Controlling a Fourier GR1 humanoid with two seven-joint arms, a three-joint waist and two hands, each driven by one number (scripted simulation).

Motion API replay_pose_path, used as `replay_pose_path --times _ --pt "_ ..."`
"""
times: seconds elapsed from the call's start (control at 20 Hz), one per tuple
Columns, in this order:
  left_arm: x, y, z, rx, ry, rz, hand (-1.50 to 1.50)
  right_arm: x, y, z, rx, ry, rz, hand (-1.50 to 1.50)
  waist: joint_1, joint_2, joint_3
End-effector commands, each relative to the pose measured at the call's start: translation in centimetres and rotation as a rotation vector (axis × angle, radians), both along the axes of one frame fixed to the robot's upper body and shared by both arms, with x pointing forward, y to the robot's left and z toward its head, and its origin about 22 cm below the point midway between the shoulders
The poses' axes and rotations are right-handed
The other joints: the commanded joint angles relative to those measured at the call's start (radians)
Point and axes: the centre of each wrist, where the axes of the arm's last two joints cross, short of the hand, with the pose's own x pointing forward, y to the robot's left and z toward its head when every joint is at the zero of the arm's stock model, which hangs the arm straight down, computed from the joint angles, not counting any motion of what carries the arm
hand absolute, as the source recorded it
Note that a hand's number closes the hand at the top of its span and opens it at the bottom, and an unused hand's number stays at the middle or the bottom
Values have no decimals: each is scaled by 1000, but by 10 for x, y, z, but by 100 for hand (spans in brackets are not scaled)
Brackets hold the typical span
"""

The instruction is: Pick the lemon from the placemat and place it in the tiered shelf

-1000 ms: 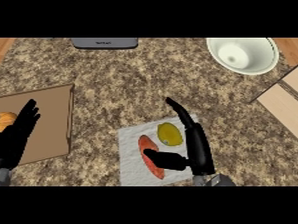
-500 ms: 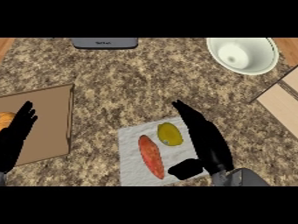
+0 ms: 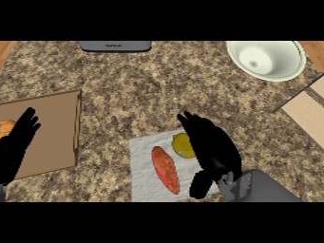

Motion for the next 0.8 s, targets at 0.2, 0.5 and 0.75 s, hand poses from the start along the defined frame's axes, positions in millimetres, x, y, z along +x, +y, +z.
replay_pose_path --times 0.2,0.5,0.75 --pt "6 -15 -3 7 -8 4 0 37 2 -10 -58 33 7 -150 -1 2 1" --pt "10 1 -1 -11 1 -14 0 47 -2 -42 -101 64 -6 -150 0 3 1" --pt "-14 -12 -15 3 8 19 0 52 -16 -68 -95 40 -10 -150 2 2 1"
